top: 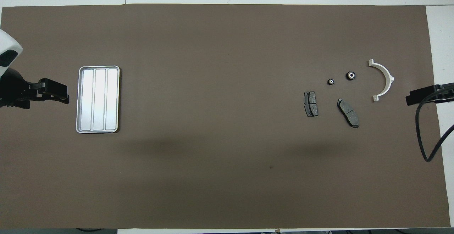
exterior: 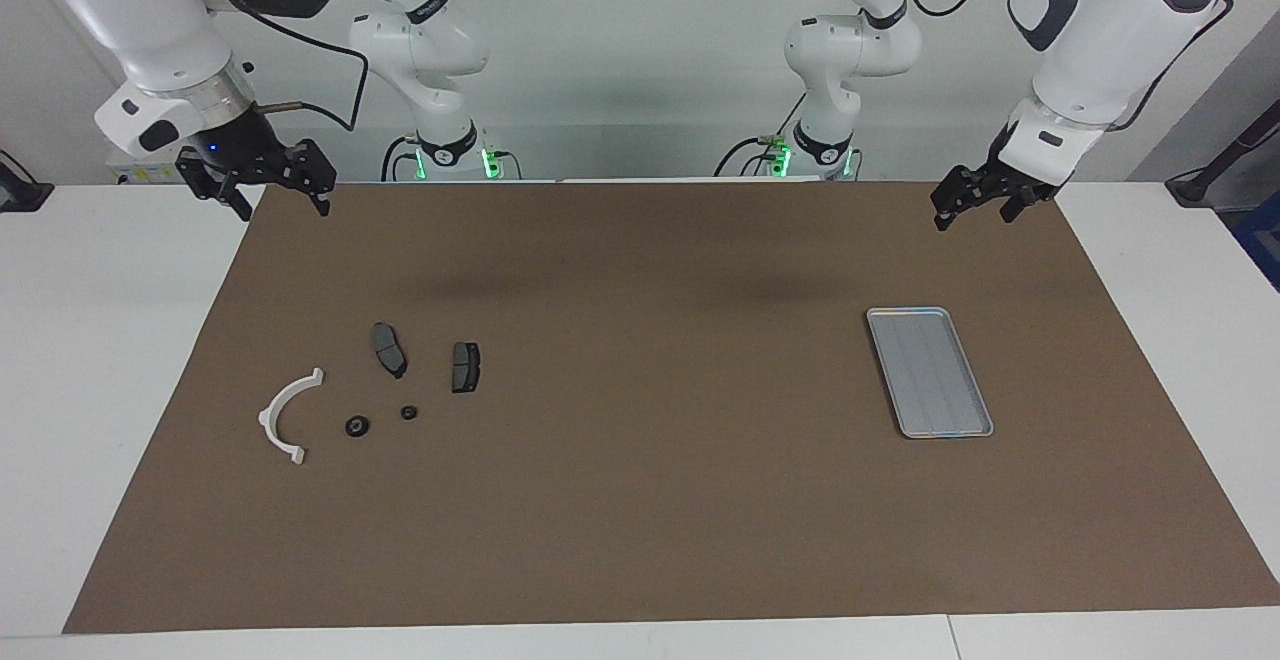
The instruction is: Pick bearing gear from pile to tray
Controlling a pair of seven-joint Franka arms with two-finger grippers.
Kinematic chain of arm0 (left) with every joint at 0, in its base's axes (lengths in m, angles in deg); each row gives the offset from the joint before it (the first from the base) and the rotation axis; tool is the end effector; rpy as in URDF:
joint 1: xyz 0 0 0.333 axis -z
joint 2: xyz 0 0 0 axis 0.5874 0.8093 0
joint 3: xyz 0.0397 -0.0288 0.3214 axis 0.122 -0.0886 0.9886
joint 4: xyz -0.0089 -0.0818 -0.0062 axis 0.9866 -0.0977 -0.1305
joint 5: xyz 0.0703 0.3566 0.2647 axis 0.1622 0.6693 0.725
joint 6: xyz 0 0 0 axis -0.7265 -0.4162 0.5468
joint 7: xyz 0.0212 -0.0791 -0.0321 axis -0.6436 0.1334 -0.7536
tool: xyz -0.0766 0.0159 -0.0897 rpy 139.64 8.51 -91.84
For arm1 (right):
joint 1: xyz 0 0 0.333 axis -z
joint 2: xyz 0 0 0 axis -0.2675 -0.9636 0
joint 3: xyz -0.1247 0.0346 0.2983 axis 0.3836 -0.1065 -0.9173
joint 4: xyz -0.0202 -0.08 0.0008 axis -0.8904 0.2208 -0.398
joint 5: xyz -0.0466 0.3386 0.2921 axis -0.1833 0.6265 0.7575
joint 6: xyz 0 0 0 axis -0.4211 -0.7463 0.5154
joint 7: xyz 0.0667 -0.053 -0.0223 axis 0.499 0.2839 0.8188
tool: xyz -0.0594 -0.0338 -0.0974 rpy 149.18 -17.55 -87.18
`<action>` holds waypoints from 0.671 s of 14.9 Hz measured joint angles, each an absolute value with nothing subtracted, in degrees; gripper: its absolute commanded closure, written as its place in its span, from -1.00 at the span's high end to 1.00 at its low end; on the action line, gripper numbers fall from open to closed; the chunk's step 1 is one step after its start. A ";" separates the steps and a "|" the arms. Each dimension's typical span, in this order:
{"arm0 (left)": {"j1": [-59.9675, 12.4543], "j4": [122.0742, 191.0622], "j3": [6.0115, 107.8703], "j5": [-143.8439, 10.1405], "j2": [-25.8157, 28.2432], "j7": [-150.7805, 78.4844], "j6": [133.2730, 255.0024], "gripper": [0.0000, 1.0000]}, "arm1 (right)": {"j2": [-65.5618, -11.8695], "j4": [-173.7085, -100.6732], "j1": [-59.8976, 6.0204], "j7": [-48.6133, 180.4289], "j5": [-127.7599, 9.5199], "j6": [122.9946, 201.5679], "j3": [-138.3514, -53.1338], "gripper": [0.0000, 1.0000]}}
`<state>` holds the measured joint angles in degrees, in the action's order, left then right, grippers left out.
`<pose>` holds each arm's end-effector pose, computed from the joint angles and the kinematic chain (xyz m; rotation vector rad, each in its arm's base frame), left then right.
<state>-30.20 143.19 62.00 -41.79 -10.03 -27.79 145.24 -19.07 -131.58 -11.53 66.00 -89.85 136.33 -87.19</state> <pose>0.5977 -0.0392 0.5816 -3.1325 -0.0916 0.1385 0.5845 -0.0554 0.5967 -3.1361 -0.0781 0.0599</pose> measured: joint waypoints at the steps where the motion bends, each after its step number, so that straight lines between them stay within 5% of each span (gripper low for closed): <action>1: -30.20 143.19 62.00 -41.79 -10.03 -27.79 145.24 1.00 | -19.07 -131.60 -11.53 66.00 -89.85 136.33 -87.20 1.00; 10: -30.20 143.19 62.00 -41.79 -10.03 -27.79 145.24 1.00 | -19.04 -131.89 -11.07 67.04 -89.91 136.42 -87.15 1.00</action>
